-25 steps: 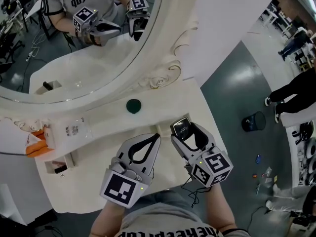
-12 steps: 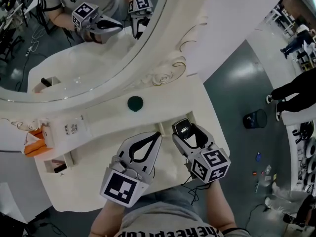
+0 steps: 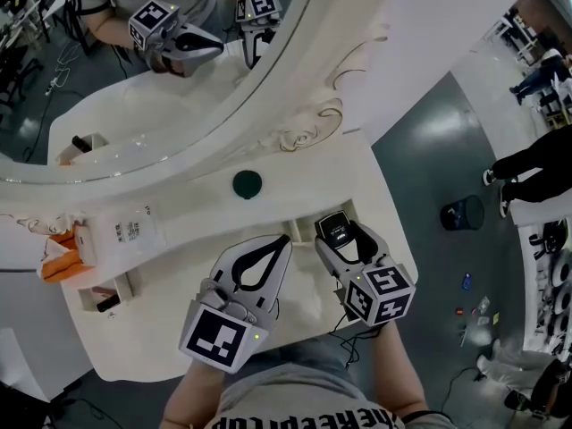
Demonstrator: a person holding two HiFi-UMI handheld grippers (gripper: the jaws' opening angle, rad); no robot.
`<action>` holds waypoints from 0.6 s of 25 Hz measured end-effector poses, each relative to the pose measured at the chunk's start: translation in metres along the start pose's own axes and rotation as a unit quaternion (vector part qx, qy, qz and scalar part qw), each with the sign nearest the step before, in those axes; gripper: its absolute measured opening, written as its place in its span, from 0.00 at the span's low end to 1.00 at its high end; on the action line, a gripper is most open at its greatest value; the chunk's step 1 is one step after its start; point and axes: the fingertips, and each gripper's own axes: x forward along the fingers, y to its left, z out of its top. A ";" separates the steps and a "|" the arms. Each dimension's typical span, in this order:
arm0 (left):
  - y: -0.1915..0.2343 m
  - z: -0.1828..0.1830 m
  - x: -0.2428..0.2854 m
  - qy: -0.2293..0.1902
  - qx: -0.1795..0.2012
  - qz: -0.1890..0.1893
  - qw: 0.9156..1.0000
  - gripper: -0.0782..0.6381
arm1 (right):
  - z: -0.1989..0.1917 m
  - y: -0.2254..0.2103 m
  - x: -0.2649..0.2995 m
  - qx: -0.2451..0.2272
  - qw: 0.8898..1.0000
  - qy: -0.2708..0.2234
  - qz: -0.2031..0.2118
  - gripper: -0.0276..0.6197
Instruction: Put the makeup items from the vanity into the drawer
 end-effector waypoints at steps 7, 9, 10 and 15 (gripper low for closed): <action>0.005 0.001 -0.001 0.000 -0.002 0.004 1.000 0.13 | -0.003 -0.001 0.007 -0.018 1.000 0.016 -0.019 0.58; 0.006 0.000 -0.001 0.000 -0.003 0.004 1.000 0.13 | -0.001 -0.001 0.007 -0.017 1.000 0.012 -0.021 0.58; 0.006 0.000 -0.001 0.001 -0.003 0.005 1.000 0.13 | 0.000 -0.002 0.007 -0.014 1.000 0.009 -0.021 0.58; 0.007 0.000 -0.002 0.000 -0.003 0.005 1.000 0.13 | 0.009 0.000 0.007 -0.009 1.000 -0.008 -0.016 0.58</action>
